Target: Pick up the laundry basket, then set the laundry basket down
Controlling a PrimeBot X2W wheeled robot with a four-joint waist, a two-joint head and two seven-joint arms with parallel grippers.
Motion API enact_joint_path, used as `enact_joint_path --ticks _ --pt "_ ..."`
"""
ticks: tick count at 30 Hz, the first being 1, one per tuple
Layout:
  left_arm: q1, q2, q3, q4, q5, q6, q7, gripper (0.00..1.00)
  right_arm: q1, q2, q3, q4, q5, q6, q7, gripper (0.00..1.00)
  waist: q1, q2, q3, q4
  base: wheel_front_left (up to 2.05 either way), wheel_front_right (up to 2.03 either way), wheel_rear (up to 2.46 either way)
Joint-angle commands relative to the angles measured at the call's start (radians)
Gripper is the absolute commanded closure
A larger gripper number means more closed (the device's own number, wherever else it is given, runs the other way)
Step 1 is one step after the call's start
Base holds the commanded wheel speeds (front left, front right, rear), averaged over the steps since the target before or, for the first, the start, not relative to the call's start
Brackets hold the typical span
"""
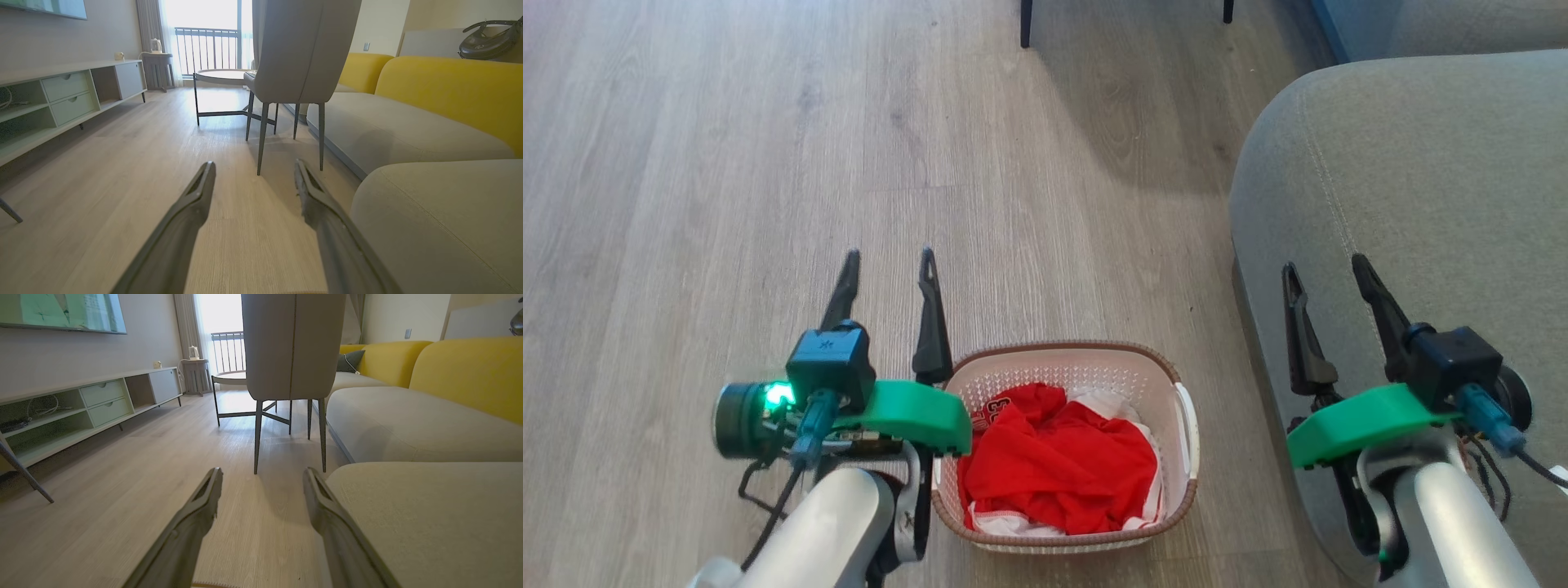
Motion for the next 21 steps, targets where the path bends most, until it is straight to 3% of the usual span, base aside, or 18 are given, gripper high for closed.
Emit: enact_joint_path --ticks 1,7,9,16,21 --pt "-0.056 0.018 0.031 -0.061 0.047 0.030 -0.019 0.00 -0.059 0.007 0.019 -0.057 -0.047 0.006 -0.018 0.00 0.0000 0.0000 0.002 0.001 0.00 0.00 0.00" --pt "-0.034 -0.007 0.062 -0.097 0.059 0.046 -0.034 0.00 -0.063 0.009 0.033 -0.090 -0.093 0.006 -0.033 0.00 0.0000 0.0000 0.006 0.003 0.00 0.00 0.00" --pt "-0.007 -0.038 0.104 -0.086 0.006 -0.013 -0.040 0.00 -0.060 0.010 0.029 -0.092 -0.114 0.006 -0.039 0.00 0.0000 0.0000 0.007 0.005 0.00 0.00 0.00" --pt "0.050 -0.123 0.264 -0.002 0.057 -0.184 -0.060 0.00 -0.045 0.027 0.006 -0.044 -0.156 0.007 -0.059 0.00 0.0000 0.0000 0.009 0.011 0.00 0.00 0.00" --pt "0.073 -0.154 0.331 0.067 0.113 -0.257 -0.075 0.00 -0.042 0.036 -0.007 0.021 -0.186 0.007 -0.074 0.00 0.0000 0.0000 0.007 0.012 0.00 0.00 0.00"
